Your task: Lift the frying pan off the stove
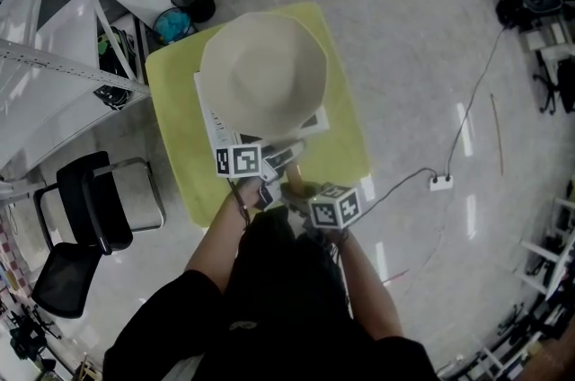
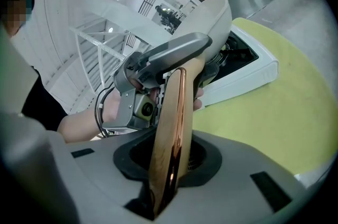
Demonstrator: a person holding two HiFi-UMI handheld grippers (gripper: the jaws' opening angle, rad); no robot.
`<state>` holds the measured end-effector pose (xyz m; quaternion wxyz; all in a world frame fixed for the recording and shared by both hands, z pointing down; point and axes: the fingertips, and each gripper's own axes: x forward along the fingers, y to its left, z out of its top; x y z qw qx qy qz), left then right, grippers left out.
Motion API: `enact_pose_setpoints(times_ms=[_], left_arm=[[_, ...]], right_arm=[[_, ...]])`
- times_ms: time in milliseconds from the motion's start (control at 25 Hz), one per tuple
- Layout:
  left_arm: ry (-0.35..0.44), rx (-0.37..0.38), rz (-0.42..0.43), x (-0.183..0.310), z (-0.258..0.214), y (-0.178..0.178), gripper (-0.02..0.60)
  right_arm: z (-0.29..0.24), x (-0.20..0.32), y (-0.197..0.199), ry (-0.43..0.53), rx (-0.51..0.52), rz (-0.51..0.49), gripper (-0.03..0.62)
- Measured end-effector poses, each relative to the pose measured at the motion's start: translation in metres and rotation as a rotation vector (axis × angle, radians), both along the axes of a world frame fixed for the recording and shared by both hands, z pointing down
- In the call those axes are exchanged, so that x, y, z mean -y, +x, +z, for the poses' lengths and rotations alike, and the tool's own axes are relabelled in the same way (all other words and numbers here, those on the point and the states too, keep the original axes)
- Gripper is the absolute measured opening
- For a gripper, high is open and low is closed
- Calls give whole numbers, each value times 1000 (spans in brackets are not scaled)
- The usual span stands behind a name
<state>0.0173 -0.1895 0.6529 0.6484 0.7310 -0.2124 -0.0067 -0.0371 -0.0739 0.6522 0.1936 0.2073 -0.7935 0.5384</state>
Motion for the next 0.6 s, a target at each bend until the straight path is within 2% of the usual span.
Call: enact_pose_setpoints(times_ms=[440, 600], left_arm=[[20, -4, -19, -17, -8, 4, 238], [35, -29, -48, -19, -16, 4, 238]], right_arm=[[-8, -18, 4, 38, 20, -27, 92], [-16, -21, 7, 64, 34, -32, 92]])
